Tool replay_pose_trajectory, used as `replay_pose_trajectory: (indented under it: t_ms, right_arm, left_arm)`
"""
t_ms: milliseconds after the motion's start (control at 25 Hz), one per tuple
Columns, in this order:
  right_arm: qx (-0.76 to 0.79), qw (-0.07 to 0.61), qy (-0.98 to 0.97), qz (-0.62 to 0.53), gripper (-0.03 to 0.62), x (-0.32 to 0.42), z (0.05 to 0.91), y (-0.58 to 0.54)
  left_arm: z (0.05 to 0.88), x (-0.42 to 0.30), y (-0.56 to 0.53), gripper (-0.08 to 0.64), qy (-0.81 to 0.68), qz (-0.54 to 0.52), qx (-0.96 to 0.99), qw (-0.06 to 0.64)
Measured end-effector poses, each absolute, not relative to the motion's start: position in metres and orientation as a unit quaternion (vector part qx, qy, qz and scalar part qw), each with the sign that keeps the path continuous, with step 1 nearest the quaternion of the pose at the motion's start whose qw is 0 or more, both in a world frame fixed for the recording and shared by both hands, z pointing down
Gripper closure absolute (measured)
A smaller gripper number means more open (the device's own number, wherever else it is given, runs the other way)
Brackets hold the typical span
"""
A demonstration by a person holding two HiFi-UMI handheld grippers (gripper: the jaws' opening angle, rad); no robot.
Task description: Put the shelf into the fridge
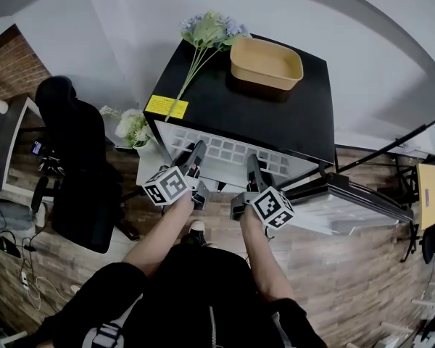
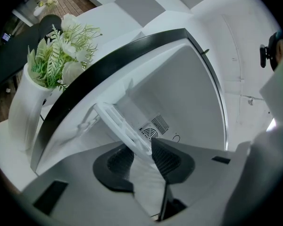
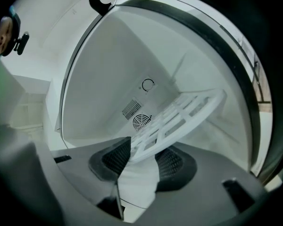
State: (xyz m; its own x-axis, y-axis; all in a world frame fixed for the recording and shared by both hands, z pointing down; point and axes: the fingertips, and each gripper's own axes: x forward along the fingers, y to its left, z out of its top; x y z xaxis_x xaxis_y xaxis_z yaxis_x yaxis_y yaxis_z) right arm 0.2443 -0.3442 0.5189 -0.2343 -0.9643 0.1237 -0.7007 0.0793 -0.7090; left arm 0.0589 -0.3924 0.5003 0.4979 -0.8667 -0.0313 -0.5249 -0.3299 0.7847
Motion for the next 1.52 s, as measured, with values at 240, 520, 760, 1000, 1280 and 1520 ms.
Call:
replay_pose_trajectory:
  t_ms: [240,520,760,1000,1280,1520]
  right_arm:
    - [-0.590,0.196,0.706,-0.339,0.425,0.246,0.519,-0.354]
    - [-0.597,0.201,0.703,-0.330,0.428,0.250,0.513,-0.364]
    - [-0.595,0.203,0.701,-0.337,0.431,0.252,0.520,-0.370]
    - [-0.600,0.203,0.703,-0.322,0.431,0.255,0.507,-0.375]
    - [-0.596,0.204,0.706,-0.322,0.431,0.254,0.507,-0.376]
    - [-0.589,0.197,0.718,-0.315,0.419,0.252,0.512,-0.374]
  left_arm:
    - [0.502,0.061,-0.402,0.436,-0.443,-0.228,0.784,0.370]
    - [0.501,0.064,-0.412,0.436,-0.439,-0.227,0.786,0.371]
    - [0.502,0.065,-0.418,0.436,-0.440,-0.224,0.786,0.371]
    - [0.501,0.068,-0.423,0.435,-0.434,-0.218,0.791,0.372]
    - [0.501,0.068,-0.424,0.434,-0.428,-0.214,0.795,0.371]
    - [0.498,0.069,-0.420,0.415,-0.415,-0.207,0.809,0.362]
